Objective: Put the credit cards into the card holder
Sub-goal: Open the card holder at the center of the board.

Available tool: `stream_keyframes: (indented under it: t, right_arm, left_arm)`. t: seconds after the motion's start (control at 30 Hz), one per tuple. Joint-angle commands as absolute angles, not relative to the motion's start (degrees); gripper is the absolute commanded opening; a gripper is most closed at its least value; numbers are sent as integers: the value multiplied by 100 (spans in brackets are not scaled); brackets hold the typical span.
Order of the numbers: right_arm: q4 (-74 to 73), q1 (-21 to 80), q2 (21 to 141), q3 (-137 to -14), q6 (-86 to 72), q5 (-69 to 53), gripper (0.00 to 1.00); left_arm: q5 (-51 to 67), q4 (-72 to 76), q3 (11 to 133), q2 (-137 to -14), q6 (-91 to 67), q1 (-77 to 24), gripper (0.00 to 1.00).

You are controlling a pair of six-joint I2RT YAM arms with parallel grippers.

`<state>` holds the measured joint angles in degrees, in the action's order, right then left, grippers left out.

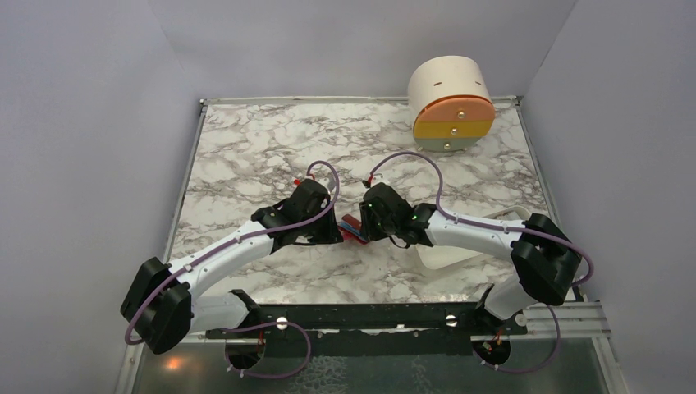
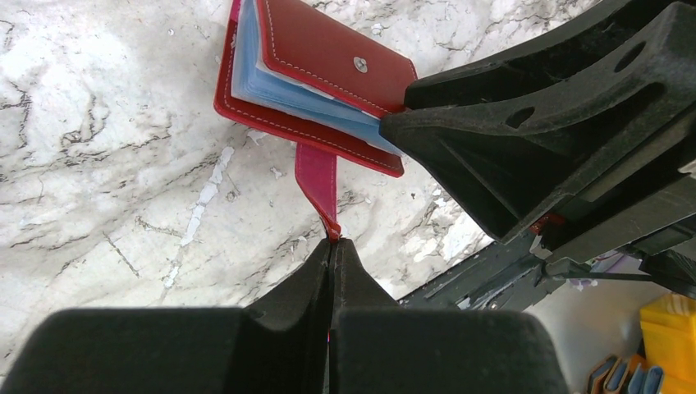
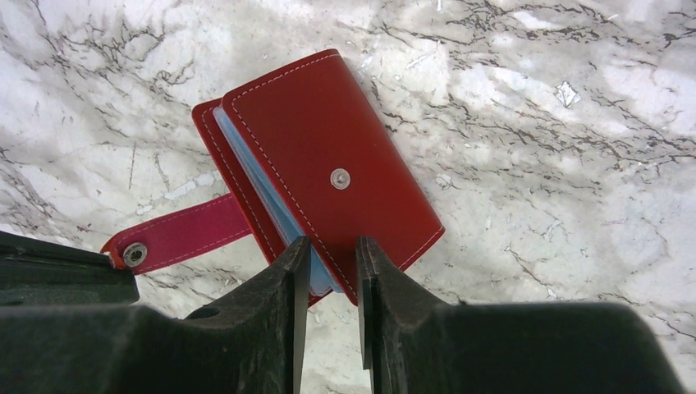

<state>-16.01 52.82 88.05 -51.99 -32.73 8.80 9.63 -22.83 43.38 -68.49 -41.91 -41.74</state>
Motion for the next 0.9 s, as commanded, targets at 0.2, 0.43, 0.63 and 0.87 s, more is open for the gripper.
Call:
stream_keyframes:
  t: [0.2,0.43,0.63,0.87]
  right_arm:
    - [-1627,5282,8665,-5385,-3188,1190,27]
    - [-1652,5283,8704,-5423,-3155,1193,24]
    - [-1644,5282,8647,-5464,-3153,1151,25]
    - [-1544,5282,8695,-5459,-3164,897,25]
  left_arm:
    - [980,-2384,4285,-6627,-4141,-4157,0]
    - [962,-2391,4232,-6626,-4140,-4158,0]
    - [924,-2382,4152,-6649,-4132,-4158,0]
    - [923,-2390,4122,-6657,-4140,-4157,0]
